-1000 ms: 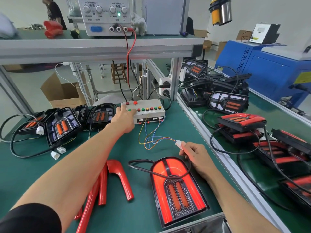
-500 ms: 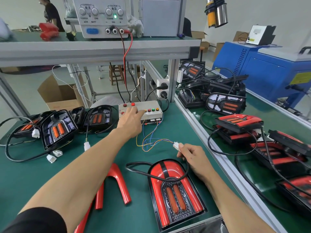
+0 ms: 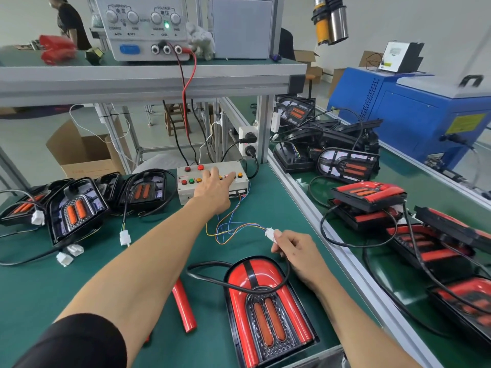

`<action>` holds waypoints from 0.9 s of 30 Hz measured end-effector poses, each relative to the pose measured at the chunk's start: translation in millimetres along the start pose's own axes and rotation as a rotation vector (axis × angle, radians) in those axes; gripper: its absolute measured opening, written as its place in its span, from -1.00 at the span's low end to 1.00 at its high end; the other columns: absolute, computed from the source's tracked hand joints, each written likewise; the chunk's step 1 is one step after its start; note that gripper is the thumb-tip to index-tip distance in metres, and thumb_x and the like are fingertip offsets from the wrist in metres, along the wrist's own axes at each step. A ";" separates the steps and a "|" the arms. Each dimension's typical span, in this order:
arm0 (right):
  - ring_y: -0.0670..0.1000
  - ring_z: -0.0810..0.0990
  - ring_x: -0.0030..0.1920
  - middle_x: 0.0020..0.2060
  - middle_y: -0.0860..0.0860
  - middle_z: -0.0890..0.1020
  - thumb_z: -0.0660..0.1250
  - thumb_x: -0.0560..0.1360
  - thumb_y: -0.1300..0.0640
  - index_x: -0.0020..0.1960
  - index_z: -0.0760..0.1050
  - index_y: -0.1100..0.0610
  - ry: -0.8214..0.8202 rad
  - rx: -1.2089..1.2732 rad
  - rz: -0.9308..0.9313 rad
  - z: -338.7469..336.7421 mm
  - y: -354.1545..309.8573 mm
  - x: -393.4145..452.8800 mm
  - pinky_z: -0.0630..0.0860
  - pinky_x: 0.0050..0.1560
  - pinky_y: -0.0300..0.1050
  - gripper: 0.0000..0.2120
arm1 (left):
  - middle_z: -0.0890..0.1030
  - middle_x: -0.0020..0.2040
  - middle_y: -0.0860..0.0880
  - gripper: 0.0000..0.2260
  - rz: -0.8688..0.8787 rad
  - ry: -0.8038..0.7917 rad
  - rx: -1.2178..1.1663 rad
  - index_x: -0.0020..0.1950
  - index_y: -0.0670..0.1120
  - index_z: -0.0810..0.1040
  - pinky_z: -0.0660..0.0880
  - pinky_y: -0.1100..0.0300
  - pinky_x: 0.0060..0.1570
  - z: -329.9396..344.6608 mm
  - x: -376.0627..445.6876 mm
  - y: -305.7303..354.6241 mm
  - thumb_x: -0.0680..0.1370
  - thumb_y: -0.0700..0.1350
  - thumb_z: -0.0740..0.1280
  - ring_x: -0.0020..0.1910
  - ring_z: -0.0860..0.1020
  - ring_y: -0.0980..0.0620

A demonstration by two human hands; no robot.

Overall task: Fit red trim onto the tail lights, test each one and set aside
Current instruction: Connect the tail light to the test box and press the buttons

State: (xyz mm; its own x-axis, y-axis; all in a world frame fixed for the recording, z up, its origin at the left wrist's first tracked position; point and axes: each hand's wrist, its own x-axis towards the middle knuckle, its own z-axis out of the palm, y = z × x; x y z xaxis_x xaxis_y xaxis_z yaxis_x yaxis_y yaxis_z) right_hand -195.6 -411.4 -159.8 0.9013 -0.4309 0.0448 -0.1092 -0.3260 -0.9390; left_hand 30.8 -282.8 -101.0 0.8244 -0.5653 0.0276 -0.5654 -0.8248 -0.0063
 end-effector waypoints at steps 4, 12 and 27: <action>0.01 0.40 -0.33 -0.39 0.13 0.50 0.23 0.44 -0.40 -0.31 0.61 0.02 -0.005 0.009 -0.005 0.0 -0.9 0.0 0.33 -0.20 -0.04 -0.49 | 0.23 0.37 -0.21 -0.35 -0.018 -0.021 0.020 0.60 0.13 0.13 0.37 0.04 -0.05 -1.2 2.9 3.0 0.57 -0.20 0.26 0.37 0.24 -0.24; -0.02 0.47 -0.34 -0.30 0.26 0.59 0.25 0.44 -0.38 -0.31 0.61 0.07 0.002 0.035 -0.039 0.5 -3.4 -0.6 0.39 -0.19 -0.05 -0.48 | 0.21 0.38 -0.19 -0.35 -0.061 -0.047 -0.005 0.59 0.16 0.18 0.39 0.01 -0.04 -1.6 6.7 5.5 0.56 -0.22 0.29 0.41 0.21 -0.23; 0.00 0.42 -0.33 -0.29 0.29 0.57 0.24 0.44 -0.37 -0.33 0.61 0.02 0.009 0.022 -0.032 1.0 -0.5 1.0 0.36 -0.19 -0.03 -0.51 | 0.20 0.37 -0.20 -0.31 -0.048 -0.066 0.002 0.61 0.15 0.10 0.37 0.02 -0.05 2.8 9.1 3.2 0.55 -0.24 0.25 0.36 0.22 -0.24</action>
State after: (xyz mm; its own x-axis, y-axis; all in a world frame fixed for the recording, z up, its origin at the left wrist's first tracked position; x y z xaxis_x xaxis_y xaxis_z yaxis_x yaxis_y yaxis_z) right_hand -194.2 -410.8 -159.6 0.9001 -0.4287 0.0776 -0.0715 -0.3210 -0.9444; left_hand 36.6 -290.6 -103.6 0.8504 -0.5247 -0.0381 -0.5253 -0.8509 -0.0086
